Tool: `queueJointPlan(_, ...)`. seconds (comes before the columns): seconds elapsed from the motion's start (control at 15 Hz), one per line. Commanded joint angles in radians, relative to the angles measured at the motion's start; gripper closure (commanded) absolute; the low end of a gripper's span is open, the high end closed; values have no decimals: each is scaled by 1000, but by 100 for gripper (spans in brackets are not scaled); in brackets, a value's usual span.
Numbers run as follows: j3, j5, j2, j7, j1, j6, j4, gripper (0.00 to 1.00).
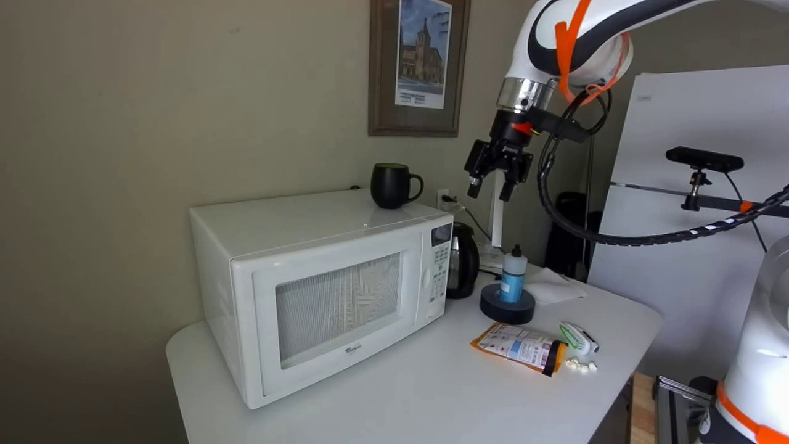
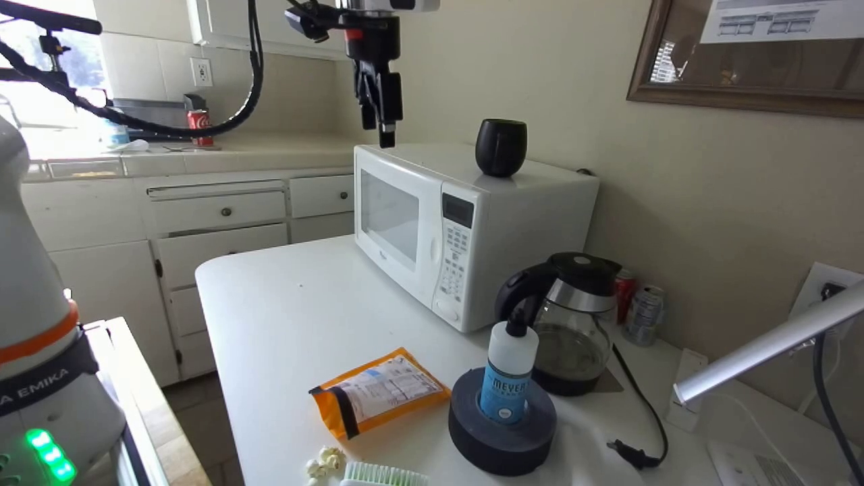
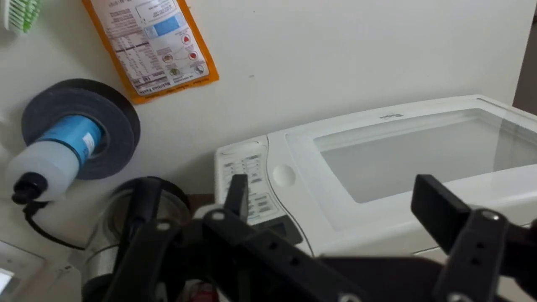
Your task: Put the bottle on top of the microwave
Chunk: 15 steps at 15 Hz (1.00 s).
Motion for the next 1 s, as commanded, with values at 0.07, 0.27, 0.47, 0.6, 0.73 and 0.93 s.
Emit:
queueJointPlan(0.07, -63, -101, -55, 11, -127, 5, -118, 0)
queueJointPlan(0.27, -74, -100, -21, -1, -130, 3, -89, 0)
queueJointPlan(0.47, -74, -117, -16, -15, -134, -4, -88, 0)
queueJointPlan(0.6, -89, -166, 34, -3, -173, 25, -62, 0)
queueJointPlan(0.73, -109, -235, 87, 9, -217, 69, -46, 0)
queueJointPlan(0.93, -178, -256, 197, -9, -259, 120, 0, 0)
